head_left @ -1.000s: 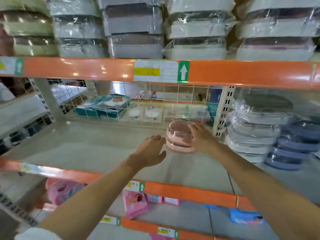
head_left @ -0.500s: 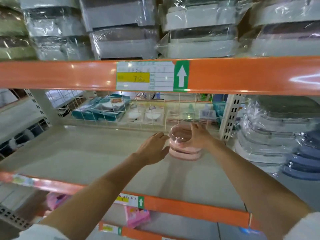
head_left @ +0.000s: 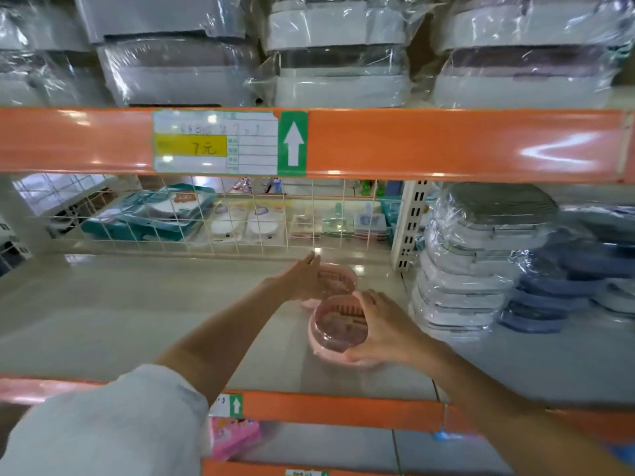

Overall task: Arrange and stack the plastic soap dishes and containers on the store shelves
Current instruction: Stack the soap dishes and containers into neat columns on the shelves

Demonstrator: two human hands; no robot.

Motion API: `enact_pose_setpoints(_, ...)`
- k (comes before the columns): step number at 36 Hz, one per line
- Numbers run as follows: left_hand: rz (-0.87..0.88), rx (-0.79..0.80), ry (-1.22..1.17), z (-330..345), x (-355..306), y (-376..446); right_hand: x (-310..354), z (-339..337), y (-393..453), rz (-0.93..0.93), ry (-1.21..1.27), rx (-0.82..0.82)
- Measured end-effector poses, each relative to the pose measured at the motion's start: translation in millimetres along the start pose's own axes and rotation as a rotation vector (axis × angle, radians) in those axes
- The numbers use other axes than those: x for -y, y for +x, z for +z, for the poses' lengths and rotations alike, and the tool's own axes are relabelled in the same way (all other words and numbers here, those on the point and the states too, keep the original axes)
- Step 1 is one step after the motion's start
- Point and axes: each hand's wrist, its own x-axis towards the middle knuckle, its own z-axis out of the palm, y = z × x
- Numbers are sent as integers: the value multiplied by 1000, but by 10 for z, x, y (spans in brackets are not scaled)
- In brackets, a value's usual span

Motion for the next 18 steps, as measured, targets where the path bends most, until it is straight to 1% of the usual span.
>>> enact_pose_setpoints(1, -5, 31, 35, 41, 9, 75, -24, 11, -38, -1, 10, 1)
enact_pose_setpoints(3, 24, 110, 226, 107, 18, 194, -73, 24, -103, 8, 22, 10)
enact_pose_setpoints(4, 61, 120, 340, 115, 23, 226, -102, 31, -129, 17, 23, 13)
enact_pose_setpoints(6, 61, 99, 424, 125, 49, 259, -160, 49, -173, 34, 24, 15)
enact_pose_setpoints(11, 114, 1, 448, 143, 11, 227, -254, 99, -295, 84, 49, -2)
enact_pose_setpoints(13, 120, 18, 427, 152, -63, 170, -256, 113, -348, 99, 59, -9)
enact_pose_setpoints(18, 38, 58, 305, 189, -138, -47, -193, 127, -476, 142, 76, -37)
